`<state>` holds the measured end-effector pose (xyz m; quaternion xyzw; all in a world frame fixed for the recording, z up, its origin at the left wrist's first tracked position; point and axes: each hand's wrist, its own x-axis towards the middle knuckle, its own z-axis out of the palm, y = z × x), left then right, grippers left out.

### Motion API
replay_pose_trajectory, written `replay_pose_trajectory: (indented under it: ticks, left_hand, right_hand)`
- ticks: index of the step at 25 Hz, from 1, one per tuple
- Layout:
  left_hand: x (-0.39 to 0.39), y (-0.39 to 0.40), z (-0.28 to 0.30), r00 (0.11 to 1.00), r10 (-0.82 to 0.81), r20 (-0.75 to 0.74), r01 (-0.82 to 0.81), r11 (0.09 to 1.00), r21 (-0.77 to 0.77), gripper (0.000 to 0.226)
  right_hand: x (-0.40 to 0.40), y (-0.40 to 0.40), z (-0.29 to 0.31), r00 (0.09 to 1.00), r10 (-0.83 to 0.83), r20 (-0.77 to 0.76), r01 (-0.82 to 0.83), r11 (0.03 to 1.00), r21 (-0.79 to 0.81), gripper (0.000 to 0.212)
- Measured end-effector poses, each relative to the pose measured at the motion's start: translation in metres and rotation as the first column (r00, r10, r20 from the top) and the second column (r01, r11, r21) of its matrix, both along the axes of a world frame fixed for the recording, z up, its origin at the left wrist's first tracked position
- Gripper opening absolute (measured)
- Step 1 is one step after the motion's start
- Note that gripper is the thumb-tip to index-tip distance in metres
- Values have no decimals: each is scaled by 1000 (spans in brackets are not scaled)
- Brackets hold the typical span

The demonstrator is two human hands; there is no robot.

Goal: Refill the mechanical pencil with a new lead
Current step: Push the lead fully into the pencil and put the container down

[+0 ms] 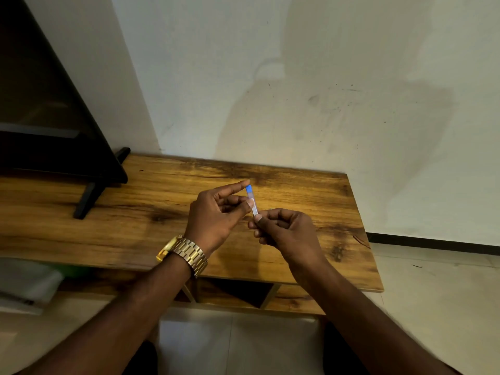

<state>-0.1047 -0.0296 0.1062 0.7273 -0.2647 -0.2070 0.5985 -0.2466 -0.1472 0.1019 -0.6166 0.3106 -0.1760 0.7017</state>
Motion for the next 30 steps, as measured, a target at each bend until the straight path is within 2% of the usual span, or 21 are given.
replay_pose_trajectory:
  ticks: [2, 4, 6, 7, 9, 11, 16, 22, 23, 25, 28, 30]
  left_hand:
    - [-4, -5, -4, 996, 34, -85, -37, 999, -27, 49]
    - [-2, -8, -8, 989, 60, -135, -63, 998, -23, 49]
    - [5, -9, -14, 997, 57, -46, -52, 995, 88, 45]
    - [9, -8, -18, 998, 28, 57, -38, 982, 187, 43]
    - [13, -8, -27, 970, -60, 237, -34, 928, 372, 41]
    - [14, -11, -38, 945, -116, 307, -36, 893, 448, 40]
    - [14, -19, -52, 939, -145, 313, -36, 861, 507, 30]
    - [15, -14, -45, 941, -103, 321, -81, 856, 510, 29]
    - [15, -12, -38, 934, -94, 344, -100, 857, 505, 28]
    - [13, -7, -18, 918, -79, 388, -127, 870, 476, 28]
    - [11, 14, 17, 864, -105, 493, -143, 886, 440, 34]
    - [8, 33, 33, 826, -143, 546, -154, 873, 462, 42]
  right_hand:
    - [3, -2, 0, 999, 14, -40, -20, 989, -144, 14]
    - [2, -10, 1, 989, 13, -149, -76, 900, -429, 17]
    - [-3, -26, 0, 955, -76, -286, -144, 725, -674, 24]
    - [-6, -38, -1, 928, -124, -352, -185, 666, -722, 29]
    - [-13, -58, -8, 846, -178, -503, -290, 637, -714, 33]
    - [-17, -68, -19, 782, -173, -598, -360, 659, -661, 33]
    - [-4, -71, -44, 809, -146, -570, -355, 652, -670, 37]
    - [20, -48, -57, 807, -142, -574, -452, 477, -754, 41]
    - [24, -45, -54, 799, -134, -586, -464, 482, -743, 44]
    - [28, -41, -37, 851, -82, -519, -383, 580, -719, 56]
    - [24, -33, -6, 974, 92, -209, -205, 755, -623, 74]
    - [18, -27, 7, 992, 128, -10, -117, 863, -491, 70]
